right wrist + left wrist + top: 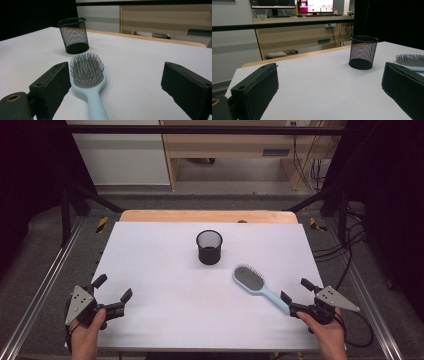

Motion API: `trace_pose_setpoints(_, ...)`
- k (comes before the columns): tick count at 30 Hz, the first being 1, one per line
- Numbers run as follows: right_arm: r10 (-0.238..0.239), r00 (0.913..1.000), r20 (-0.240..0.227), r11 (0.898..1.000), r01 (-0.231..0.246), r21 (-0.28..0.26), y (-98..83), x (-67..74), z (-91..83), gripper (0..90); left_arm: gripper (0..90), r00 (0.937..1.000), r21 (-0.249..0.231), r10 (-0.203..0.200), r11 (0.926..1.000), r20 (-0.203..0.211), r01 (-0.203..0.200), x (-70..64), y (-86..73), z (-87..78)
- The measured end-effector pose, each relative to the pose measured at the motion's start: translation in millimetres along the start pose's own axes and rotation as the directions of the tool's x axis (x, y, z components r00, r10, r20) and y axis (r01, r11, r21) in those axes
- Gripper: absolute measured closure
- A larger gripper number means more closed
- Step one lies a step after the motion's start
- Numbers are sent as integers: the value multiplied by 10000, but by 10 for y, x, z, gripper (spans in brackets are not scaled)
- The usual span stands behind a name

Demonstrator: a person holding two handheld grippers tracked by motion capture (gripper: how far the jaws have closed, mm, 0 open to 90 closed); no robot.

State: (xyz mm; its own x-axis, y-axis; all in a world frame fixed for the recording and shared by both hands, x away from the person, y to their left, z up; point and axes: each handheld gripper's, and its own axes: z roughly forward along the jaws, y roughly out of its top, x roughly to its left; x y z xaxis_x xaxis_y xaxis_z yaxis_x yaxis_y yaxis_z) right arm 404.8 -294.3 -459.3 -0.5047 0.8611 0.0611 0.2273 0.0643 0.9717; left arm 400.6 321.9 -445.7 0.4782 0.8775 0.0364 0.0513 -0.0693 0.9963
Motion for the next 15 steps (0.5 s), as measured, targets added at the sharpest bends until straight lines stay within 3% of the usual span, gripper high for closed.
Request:
trace_pose_setpoints(6, 31, 10000, -3, 9997, -31, 245, 29, 36, -32, 125, 8, 10000, 140, -11, 9999, -31, 12, -3, -9, 3)
trace_pose_setpoints(10, -206, 9998, -29, 9988, 207, 437, 85, 61, -5, 126, 8, 9999, 108, -122, 9999, -61, 123, 8, -10, -12)
trace_pose_setpoints(15, 45, 9999, 133, 10000, -45, -49, 116, 46, 26, 99, 8, 9993, -51, -330, 9994, -146, 329, 35, 3, -27)
